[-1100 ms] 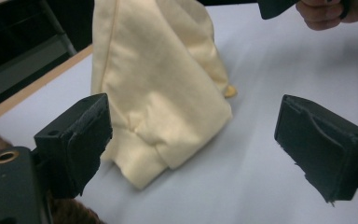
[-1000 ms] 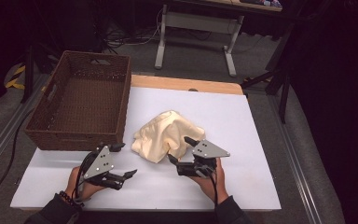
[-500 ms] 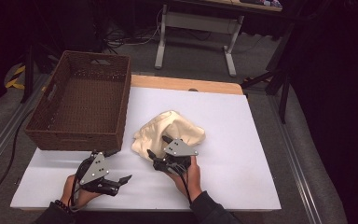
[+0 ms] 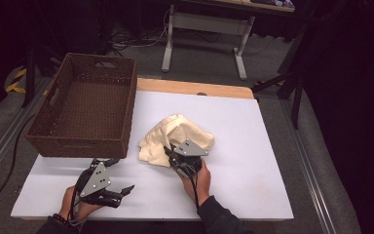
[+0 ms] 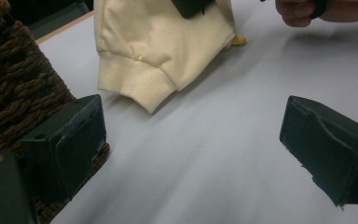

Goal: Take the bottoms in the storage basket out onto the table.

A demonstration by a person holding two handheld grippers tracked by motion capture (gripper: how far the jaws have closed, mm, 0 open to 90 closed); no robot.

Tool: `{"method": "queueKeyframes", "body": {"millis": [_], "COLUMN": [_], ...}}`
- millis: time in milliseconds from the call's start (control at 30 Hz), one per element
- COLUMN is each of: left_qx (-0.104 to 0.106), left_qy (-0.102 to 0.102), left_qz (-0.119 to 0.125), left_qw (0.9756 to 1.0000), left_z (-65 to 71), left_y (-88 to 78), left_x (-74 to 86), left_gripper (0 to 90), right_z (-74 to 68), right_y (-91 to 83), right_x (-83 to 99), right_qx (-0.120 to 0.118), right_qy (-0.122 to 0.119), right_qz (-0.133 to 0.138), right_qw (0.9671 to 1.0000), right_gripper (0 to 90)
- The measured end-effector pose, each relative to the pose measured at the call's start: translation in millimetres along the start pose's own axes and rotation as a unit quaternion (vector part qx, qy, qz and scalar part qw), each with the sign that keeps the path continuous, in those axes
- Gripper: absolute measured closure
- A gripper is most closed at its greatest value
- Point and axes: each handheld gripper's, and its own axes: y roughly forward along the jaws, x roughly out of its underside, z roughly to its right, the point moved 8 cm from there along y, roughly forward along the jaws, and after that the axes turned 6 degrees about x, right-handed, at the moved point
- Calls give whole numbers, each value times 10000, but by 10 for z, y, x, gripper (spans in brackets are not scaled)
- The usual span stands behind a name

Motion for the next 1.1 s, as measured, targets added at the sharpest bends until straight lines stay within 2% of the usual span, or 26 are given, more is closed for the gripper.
{"method": "queueKeyframes", "body": {"millis": [100,300,467,600,800,833,933,1100], "left_qx": [5,42,104,162,275,282,310,393], "left_qy": [20,31,47,40,72,132,142,162], "left_qz": [8,22,8,8,-27,-39,-59,-107], "left_qw": [10000,10000,9999,9999,9996,9995,9994,9990], "left_z": [0,-9,-6,1,41,37,51,84], "left_y": [2,38,89,137,214,226,265,358], "left_x": [-6,-34,-58,-76,-96,-102,-120,-154], "left_gripper": [80,85,91,93,94,95,96,103], "right_z": [26,155,341,528,794,831,938,1063], "right_y": [-60,-279,-524,-766,-1088,-1124,-1223,-1325], "right_x": [-2,-40,-81,-68,92,129,245,439], "right_qx": [-87,-248,-207,-94,93,118,262,306], "right_qy": [-42,36,113,268,486,499,471,482], "right_qz": [-24,54,206,314,311,283,178,-19], "right_qw": [10000,9997,9995,9991,9983,9983,9984,9984], "right_gripper": [833,840,841,842,842,842,842,842]}}
